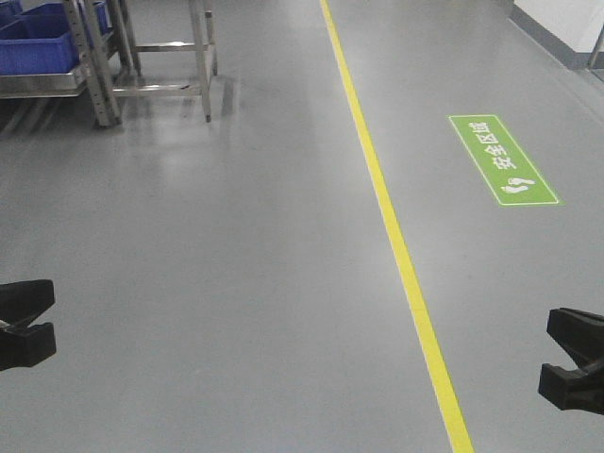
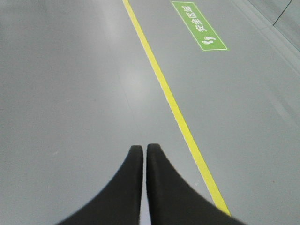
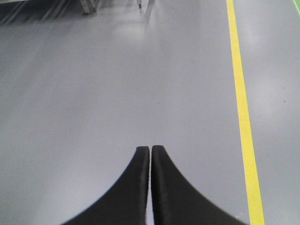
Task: Move and align brake pads A on conveyor
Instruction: 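Drive along the yellow floor line toward the steel table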
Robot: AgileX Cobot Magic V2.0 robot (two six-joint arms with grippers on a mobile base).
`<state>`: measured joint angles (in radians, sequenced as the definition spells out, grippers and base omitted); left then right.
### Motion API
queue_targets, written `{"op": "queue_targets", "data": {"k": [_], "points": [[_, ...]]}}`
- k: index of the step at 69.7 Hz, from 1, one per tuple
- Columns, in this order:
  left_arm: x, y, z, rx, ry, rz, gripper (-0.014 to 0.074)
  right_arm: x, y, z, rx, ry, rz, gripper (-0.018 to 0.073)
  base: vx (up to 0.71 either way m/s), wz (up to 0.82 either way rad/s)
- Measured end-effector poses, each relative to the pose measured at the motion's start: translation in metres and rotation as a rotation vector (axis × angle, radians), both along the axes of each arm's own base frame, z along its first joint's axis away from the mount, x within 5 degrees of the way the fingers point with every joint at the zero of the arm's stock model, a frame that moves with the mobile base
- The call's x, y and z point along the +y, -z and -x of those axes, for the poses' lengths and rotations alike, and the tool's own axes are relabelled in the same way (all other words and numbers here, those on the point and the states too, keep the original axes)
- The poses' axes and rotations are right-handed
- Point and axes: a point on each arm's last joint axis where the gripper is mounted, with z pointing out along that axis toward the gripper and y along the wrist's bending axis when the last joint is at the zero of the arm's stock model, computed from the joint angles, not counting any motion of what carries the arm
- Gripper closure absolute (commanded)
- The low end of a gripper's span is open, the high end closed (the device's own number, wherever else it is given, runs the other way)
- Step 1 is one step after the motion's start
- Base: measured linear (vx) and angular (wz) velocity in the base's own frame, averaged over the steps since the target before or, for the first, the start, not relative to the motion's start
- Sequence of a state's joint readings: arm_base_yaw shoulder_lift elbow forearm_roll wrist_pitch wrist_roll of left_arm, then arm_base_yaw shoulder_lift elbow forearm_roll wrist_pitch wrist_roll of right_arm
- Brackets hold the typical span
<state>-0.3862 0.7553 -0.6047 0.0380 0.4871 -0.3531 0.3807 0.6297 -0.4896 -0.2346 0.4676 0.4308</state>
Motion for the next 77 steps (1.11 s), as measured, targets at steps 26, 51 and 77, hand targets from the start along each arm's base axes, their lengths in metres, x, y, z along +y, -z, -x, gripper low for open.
{"op": "queue_targets", "data": {"k": [26,51,77], "points": [[0.0,0.0,0.0,0.0,0.0,0.0,0.0604,0.0,0.0001,0.0,0.001,0.0,0.0,0.0569,0.5,-0.15],[0.0,0.0,0.0,0.0,0.0,0.0,0.0604,0.0,0.0001,0.0,0.001,0.0,0.0,0.0569,0.54,-0.04],[0.0,0.0,0.0,0.0,0.0,0.0,0.0604,-0.0001,0.0002,0.0001,0.002,0.001,0.001,0.0569,0.59,-0.08]]}}
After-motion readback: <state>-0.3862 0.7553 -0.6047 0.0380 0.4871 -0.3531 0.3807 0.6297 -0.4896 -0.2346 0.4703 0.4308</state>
